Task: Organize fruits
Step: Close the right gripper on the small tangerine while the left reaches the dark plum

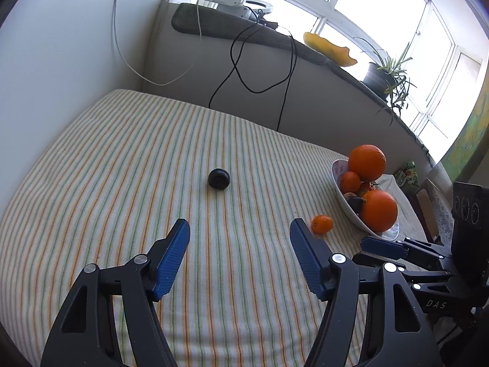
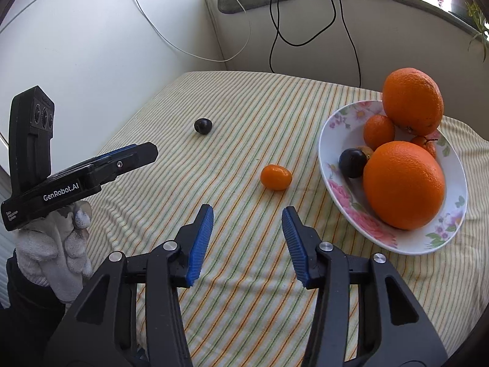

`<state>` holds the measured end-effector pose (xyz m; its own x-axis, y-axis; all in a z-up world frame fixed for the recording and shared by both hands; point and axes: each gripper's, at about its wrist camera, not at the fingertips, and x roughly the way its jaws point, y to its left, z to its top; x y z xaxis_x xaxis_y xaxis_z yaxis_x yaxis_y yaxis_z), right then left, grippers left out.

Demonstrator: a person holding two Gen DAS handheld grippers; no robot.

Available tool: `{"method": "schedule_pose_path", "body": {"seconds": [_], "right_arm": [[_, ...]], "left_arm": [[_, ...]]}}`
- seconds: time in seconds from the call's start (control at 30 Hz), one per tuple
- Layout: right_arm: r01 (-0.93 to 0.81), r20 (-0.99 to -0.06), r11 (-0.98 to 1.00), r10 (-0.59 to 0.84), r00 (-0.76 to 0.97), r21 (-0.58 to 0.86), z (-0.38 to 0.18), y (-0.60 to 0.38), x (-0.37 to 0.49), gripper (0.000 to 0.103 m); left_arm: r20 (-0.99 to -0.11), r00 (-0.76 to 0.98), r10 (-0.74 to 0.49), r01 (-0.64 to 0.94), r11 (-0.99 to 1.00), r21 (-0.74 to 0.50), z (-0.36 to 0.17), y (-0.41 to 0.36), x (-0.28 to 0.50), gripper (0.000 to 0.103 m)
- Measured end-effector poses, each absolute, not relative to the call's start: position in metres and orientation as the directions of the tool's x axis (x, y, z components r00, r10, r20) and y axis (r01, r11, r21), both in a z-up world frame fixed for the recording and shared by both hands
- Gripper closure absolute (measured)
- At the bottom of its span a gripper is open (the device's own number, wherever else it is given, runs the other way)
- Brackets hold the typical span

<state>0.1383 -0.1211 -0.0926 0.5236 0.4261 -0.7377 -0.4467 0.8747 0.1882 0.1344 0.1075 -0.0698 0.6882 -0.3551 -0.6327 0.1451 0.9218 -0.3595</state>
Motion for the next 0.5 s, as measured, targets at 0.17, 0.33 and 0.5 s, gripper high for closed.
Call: {"method": "schedule_pose_path", "body": {"seconds": [0.17, 0.33, 0.5], "right_arm": [[-0.406, -0.755, 0.897, 0.387, 0.529, 0.175, -0.101, -0.121, 0.151, 0.06], [-0.365, -0.767, 0.916, 0.353, 0.536, 0.166, -0.11, -0.121, 0.163, 0.06], [-0.347, -0.769, 0.927, 0.327, 0.549, 0.146, -0.113, -0.118, 0.171, 0.06]], "left_arm": [[-0.645, 0.676, -0.357, 0.154, 0.924, -0.35, -0.075, 0.108, 0.148, 0.044], [-0.661, 0.664, -0.35, 0.162, 0.93, -0.329, -0.078, 0.106, 0.166, 0.05], [-0.676, 0.652, -0.343, 0.173, 0.936, -0.308, -0.083, 0.103, 0.182, 0.05]]}}
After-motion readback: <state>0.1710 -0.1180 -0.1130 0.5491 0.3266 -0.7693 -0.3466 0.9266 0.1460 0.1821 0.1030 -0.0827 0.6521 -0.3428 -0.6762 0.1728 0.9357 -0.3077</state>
